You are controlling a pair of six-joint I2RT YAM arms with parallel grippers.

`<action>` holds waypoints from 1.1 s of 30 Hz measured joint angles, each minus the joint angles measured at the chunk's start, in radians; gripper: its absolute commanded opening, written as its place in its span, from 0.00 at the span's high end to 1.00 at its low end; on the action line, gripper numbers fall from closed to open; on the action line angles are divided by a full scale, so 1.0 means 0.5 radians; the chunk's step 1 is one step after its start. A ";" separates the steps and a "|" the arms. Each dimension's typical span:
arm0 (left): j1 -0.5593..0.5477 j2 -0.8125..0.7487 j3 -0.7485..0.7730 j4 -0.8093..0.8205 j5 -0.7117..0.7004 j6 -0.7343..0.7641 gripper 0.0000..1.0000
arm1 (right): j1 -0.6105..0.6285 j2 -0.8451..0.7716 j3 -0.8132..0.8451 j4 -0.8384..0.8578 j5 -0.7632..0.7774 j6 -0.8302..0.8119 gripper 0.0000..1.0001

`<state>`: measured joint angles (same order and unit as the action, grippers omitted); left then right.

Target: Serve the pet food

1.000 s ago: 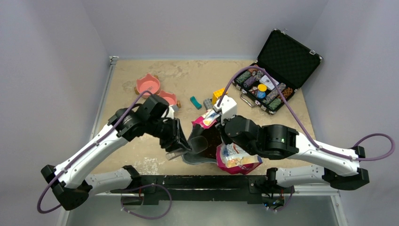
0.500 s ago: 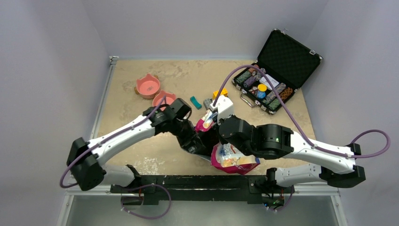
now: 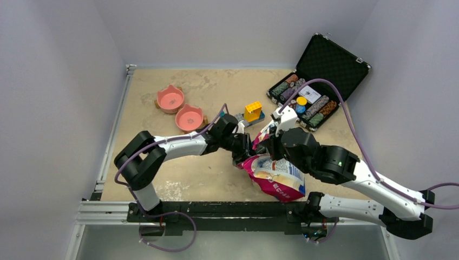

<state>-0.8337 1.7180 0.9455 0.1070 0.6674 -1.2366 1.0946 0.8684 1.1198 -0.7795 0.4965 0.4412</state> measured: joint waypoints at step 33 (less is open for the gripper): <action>0.211 -1.164 -0.517 0.028 0.153 0.171 1.00 | -0.056 -0.362 -0.151 0.031 0.133 -0.420 1.00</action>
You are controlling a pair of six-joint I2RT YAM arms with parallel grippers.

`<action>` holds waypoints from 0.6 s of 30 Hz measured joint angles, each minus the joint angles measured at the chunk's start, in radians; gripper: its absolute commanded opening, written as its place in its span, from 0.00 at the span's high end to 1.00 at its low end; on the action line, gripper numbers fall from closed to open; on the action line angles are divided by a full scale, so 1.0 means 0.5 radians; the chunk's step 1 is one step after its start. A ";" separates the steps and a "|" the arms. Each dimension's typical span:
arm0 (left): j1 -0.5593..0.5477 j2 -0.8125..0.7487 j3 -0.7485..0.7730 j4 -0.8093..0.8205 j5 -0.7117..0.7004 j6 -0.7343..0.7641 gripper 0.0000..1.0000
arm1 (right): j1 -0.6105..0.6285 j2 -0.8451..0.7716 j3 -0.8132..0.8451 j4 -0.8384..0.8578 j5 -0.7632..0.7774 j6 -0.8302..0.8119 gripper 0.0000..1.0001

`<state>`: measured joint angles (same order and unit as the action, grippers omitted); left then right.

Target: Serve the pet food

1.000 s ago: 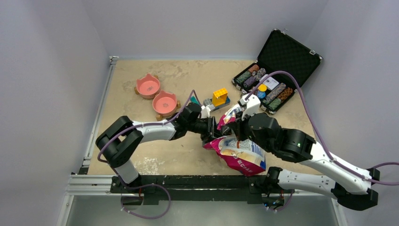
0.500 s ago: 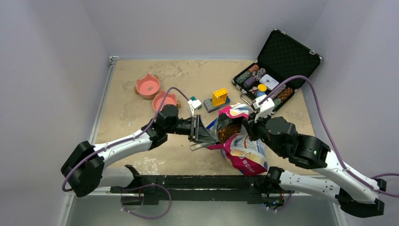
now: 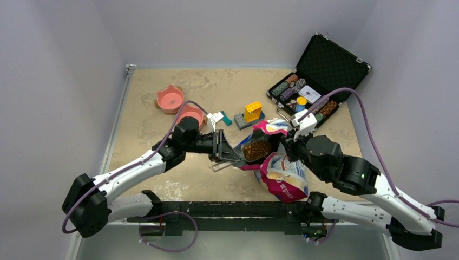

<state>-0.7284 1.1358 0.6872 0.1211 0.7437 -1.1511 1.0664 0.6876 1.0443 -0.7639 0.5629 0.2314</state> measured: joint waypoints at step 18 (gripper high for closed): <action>0.016 0.124 0.660 -1.072 -0.124 0.014 1.00 | 0.001 0.078 0.034 -0.012 0.037 0.117 1.00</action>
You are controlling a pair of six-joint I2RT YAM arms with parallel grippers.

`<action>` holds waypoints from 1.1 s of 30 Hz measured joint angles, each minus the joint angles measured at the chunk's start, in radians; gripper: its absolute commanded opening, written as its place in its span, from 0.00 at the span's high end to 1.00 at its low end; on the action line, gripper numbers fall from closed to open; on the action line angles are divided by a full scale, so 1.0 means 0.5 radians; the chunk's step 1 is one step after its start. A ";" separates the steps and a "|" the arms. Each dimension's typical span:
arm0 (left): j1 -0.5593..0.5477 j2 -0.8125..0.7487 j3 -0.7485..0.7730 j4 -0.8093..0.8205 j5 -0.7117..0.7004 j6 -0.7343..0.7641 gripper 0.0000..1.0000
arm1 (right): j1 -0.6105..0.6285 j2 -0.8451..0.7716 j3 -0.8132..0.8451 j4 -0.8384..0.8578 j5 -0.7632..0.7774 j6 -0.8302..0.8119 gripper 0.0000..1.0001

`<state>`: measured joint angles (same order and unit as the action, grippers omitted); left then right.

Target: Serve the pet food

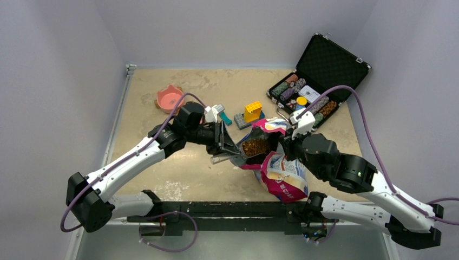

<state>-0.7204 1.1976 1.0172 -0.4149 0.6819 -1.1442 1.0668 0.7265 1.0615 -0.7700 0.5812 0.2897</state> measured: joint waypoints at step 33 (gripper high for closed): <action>0.063 -0.204 -0.398 0.877 0.230 -0.483 1.00 | 0.002 -0.150 -0.003 -0.150 0.217 0.139 1.00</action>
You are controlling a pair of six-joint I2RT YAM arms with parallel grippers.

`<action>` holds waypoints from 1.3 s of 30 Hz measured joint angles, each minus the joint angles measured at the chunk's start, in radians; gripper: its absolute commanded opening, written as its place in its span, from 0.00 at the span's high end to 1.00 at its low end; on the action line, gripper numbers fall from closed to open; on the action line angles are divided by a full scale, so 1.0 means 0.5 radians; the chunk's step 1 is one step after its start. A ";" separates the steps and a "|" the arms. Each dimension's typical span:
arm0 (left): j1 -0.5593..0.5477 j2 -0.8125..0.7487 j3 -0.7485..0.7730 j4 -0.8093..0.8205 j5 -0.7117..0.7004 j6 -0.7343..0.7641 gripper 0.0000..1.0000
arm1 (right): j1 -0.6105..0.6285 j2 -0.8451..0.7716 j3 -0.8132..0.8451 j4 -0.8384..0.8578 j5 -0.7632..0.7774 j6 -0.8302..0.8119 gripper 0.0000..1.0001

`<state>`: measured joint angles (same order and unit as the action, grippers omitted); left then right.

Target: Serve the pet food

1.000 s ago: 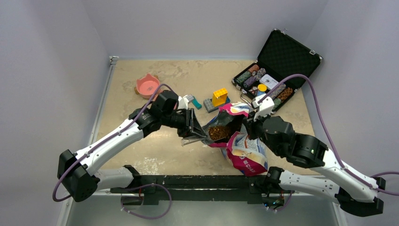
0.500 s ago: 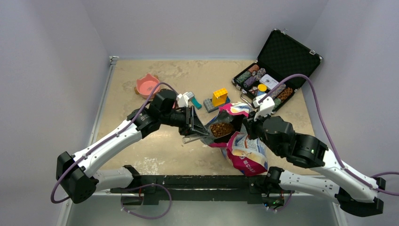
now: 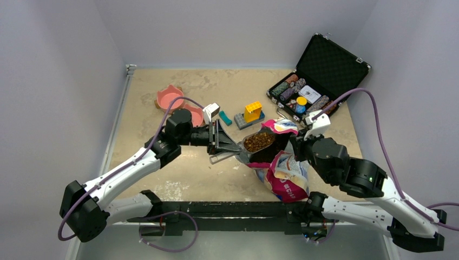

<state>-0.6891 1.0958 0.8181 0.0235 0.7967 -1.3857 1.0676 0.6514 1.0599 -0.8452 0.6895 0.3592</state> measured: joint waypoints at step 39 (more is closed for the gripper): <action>0.278 -0.146 0.174 0.300 0.098 -0.230 1.00 | 0.000 -0.045 0.024 -0.137 0.154 0.136 1.00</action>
<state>-0.5499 1.0225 0.9051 0.1734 0.8459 -1.5009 1.0676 0.6289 1.0721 -0.9134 0.7666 0.4271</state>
